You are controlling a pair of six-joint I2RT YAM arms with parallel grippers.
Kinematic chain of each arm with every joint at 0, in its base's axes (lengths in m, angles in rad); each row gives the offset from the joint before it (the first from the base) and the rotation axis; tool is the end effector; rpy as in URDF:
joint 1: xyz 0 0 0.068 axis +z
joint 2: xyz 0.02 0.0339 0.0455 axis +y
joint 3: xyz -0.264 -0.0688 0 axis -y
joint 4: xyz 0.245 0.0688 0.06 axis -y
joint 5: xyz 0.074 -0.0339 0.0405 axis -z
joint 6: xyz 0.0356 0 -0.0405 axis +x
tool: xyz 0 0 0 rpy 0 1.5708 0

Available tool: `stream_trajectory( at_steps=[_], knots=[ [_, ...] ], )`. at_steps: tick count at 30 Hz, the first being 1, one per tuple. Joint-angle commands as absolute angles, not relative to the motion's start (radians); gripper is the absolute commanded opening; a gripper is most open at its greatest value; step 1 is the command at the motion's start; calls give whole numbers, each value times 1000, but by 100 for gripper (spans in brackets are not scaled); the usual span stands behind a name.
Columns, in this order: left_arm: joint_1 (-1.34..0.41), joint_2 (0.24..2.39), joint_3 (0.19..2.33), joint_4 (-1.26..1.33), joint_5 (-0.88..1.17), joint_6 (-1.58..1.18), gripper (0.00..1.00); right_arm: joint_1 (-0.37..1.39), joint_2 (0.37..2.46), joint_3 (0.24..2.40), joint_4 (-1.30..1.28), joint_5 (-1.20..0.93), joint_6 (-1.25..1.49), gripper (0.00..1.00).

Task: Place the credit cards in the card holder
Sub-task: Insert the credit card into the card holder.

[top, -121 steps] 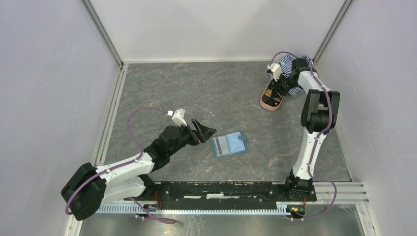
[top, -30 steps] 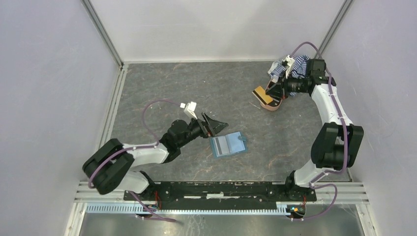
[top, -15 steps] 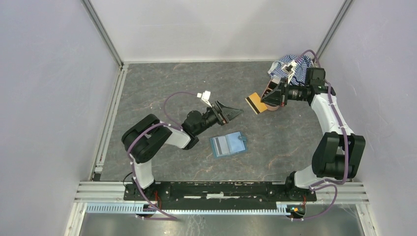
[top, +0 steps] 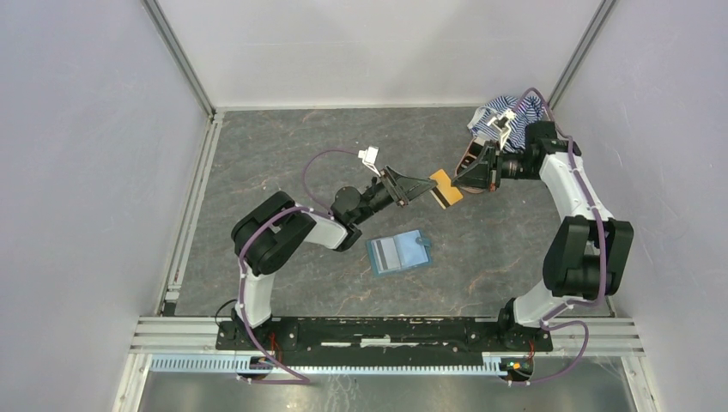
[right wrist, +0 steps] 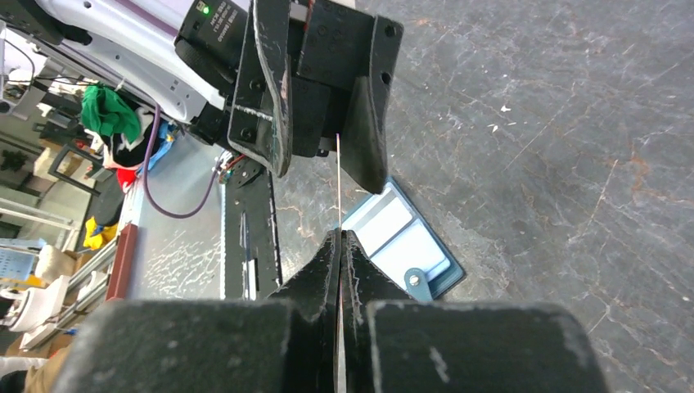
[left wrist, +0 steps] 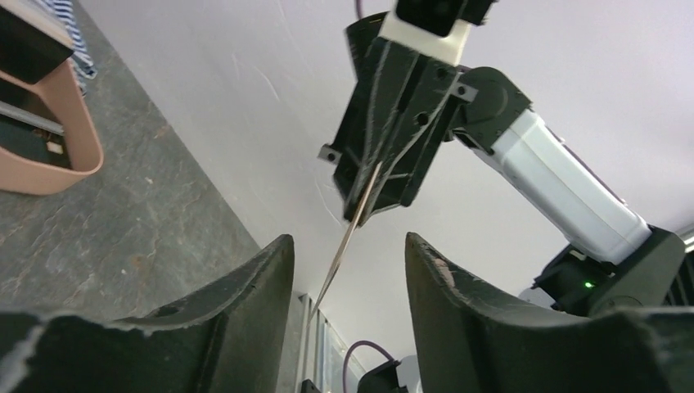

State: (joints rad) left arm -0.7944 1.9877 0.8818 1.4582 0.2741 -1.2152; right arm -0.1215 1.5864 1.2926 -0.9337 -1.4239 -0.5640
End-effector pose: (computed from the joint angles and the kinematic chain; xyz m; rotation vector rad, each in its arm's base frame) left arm 0.2678 -0.2864 0.2001 -0.0226 1.4826 -1.8671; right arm 0.3047 -0.0017 0.2894 -0.7101 1.8322 1.4662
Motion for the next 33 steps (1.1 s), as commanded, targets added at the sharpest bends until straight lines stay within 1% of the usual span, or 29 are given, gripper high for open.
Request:
stream_trajectory(
  at_steps=[1,3,4,7,10,11,12,13,14,16,17,19,22,24,26,31,32,33],
  knots=[
    [-801,2011,935,1527,314,-1263,55,-115,1606,1336,-1093,-1476,-703,0],
    [-802,2020,947,1528,321,-1272,50,-114,1602,1336,-1089,-1473,-699,0],
    [-802,2024,951,1532,326,-1276,45,-114,1600,1336,-1083,-1475,-692,0],
    [-802,2032,959,1543,343,-1287,26,-114,1602,1336,-1081,-1473,-690,0],
    [-802,2030,957,1547,356,-1290,4,-114,1607,1336,-1082,-1474,-692,0],
    [-802,2028,954,1548,358,-1287,2,-112,1608,1336,-1083,-1476,-693,0],
    [-802,2025,949,1551,359,-1283,2,-110,1610,1337,-1086,-1472,-695,2],
    [-802,2019,945,1551,357,-1278,2,-107,1611,1340,-1096,-1465,-707,11],
    [-802,2013,940,1548,357,-1266,2,-105,1610,1343,-1114,-1455,-733,21],
    [-801,1998,934,1537,363,-1248,2,-97,1604,1347,-1143,-1435,-774,37],
    [-799,1984,932,1517,368,-1227,2,-95,1601,1348,-1154,-1423,-793,41],
    [-799,1960,926,1481,379,-1191,2,-91,1592,1346,-1172,-1407,-820,44],
    [-795,1931,917,1442,397,-1149,2,-86,1585,1341,-1203,-1395,-863,44],
    [-790,1919,911,1433,404,-1138,2,-83,1583,1336,-1230,-1390,-900,41],
    [-784,1917,908,1433,417,-1140,2,-81,1581,1330,-1254,-1385,-935,33],
    [-779,1926,914,1444,449,-1154,2,-81,1570,1316,-1254,-1388,-946,26],
    [-778,1925,914,1441,454,-1154,2,-81,1568,1316,-1253,-1392,-948,21],
    [-777,1925,915,1439,459,-1155,2,-81,1565,1317,-1254,-1398,-948,15]
  ],
)
